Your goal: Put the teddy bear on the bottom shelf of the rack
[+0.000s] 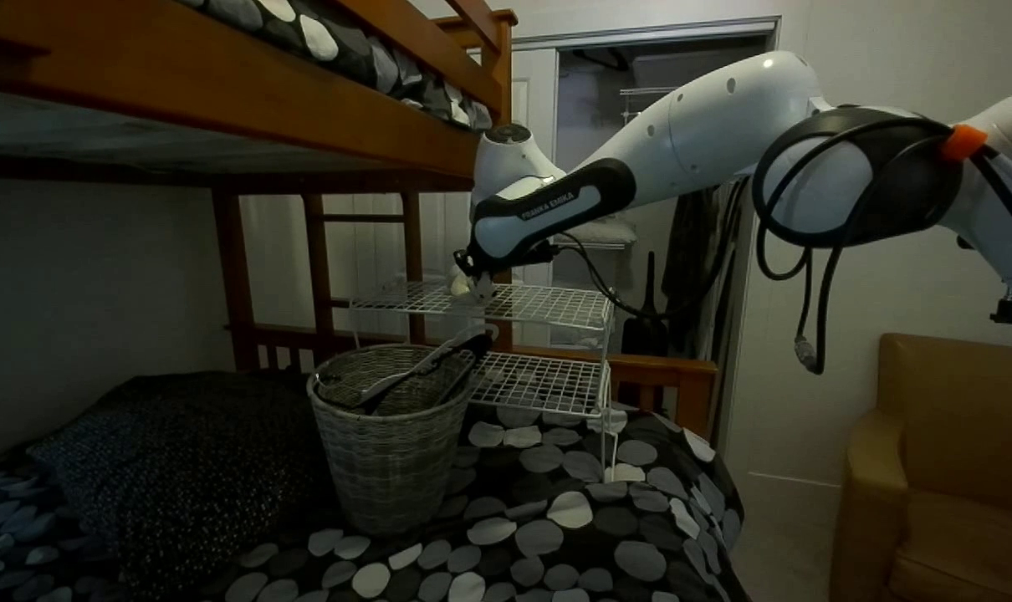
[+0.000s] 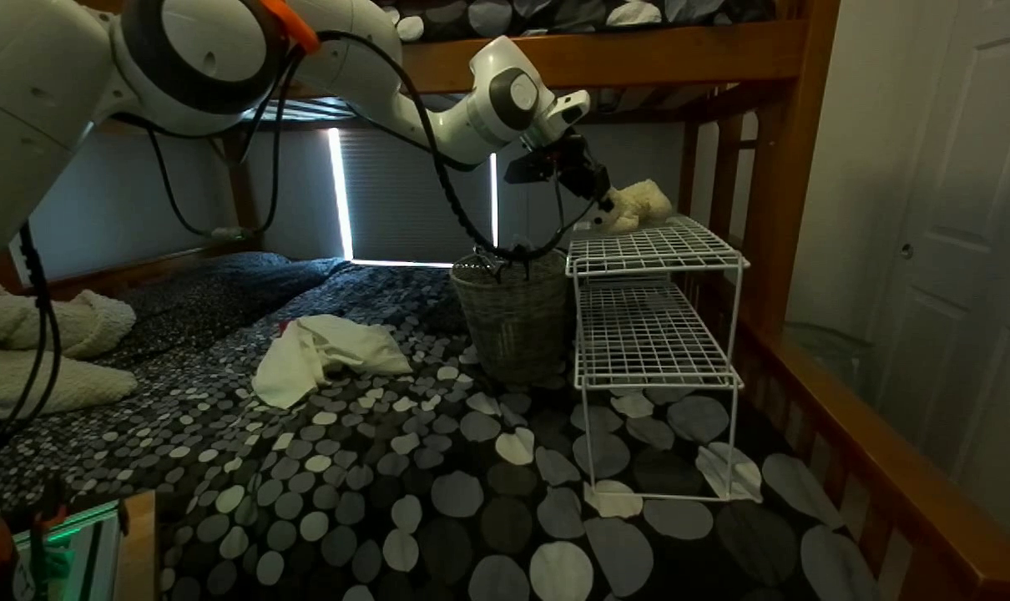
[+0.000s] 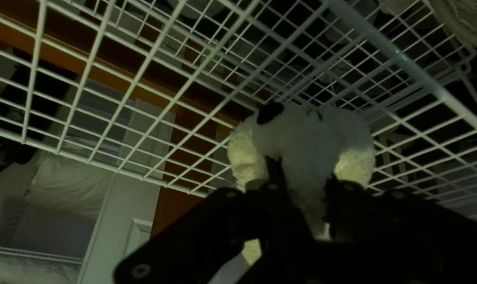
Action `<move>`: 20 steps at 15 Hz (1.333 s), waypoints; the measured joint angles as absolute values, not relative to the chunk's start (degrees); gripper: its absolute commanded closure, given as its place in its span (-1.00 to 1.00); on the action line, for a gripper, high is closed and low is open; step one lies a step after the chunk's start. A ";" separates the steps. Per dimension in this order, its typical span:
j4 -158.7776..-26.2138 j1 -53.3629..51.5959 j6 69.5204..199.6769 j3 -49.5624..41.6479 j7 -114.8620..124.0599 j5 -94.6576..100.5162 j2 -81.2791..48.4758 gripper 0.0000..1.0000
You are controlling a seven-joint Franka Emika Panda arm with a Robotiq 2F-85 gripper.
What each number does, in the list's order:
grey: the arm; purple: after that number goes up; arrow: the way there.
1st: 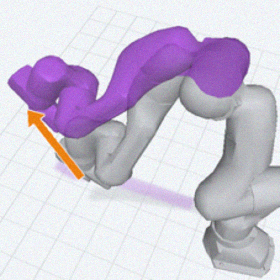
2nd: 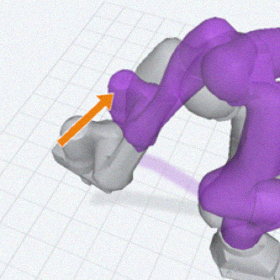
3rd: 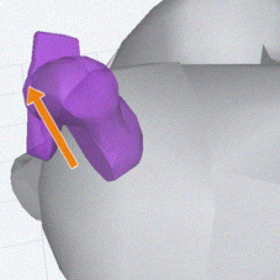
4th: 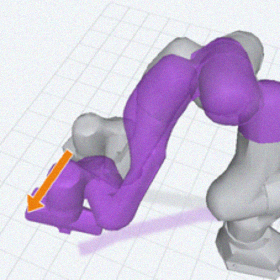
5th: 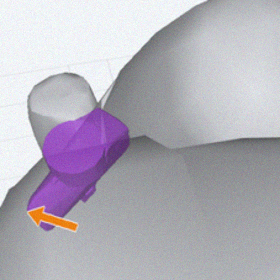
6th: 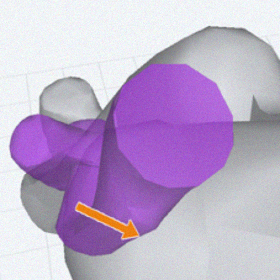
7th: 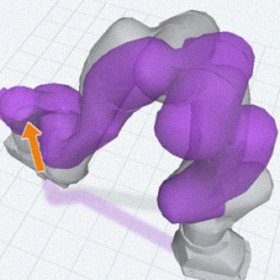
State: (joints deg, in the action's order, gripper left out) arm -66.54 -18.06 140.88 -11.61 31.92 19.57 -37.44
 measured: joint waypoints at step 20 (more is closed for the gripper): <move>-108.06 -15.91 154.45 -1.60 30.92 9.69 -1.71 0.89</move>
